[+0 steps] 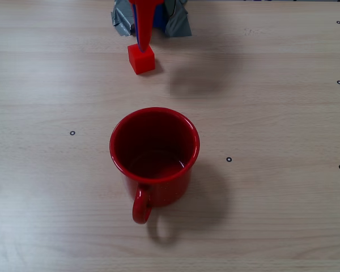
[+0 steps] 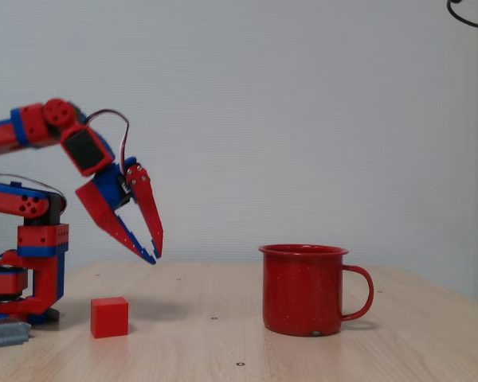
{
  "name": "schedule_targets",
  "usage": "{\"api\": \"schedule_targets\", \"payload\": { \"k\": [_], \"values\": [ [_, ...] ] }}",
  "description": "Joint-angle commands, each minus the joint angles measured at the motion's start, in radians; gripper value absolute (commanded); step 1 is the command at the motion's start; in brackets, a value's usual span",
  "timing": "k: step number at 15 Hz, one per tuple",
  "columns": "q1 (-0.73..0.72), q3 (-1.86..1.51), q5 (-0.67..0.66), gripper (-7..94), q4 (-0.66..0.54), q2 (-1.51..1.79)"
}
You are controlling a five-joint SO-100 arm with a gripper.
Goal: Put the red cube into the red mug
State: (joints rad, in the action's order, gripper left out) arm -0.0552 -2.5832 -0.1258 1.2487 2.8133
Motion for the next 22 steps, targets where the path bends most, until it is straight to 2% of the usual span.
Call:
{"api": "schedule_targets", "payload": {
  "k": [1,3,5,10,12,17,18,20,22],
  "values": [
    [0.011,0.279,-0.051,0,0.176,-0.149],
    [0.025,0.448,-0.153,0,0.344,-0.293],
    [0.043,0.494,-0.245,0,0.428,-0.377],
    [0.089,0.400,-0.388,0,0.408,-0.448],
    [0.137,0.360,-0.385,0,0.365,-0.454],
    [0.198,0.321,-0.431,0,0.403,-0.495],
    [0.195,0.307,-0.440,5,0.405,-0.494],
    [0.201,0.298,-0.466,27,0.425,-0.488],
    [0.206,0.279,-0.494,41,0.433,-0.486]
  ]
}}
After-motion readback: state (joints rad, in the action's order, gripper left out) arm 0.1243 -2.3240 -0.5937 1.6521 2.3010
